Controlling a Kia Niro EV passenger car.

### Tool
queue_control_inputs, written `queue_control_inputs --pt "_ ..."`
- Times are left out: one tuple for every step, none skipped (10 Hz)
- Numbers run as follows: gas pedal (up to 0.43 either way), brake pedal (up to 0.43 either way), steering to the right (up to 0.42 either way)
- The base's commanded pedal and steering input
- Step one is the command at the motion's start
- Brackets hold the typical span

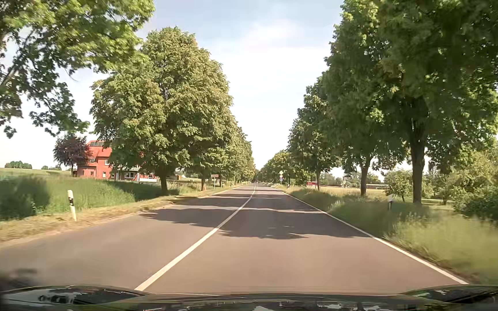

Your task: Follow the waypoints while adhering to traffic rules and regulations

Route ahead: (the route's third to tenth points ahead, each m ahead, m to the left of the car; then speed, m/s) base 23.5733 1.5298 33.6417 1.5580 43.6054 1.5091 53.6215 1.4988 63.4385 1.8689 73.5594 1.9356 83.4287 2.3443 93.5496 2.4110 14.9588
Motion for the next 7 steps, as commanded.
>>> queue_control_inputs --pt "0.189 0.0 0.004" --pt "0.197 0.0 0.004" --pt "0.209 0.0 0.004" --pt "0.209 0.0 0.004" --pt "0.22 0.0 0.003" --pt "0.22 0.0 0.003" --pt "0.22 0.0 0.003"
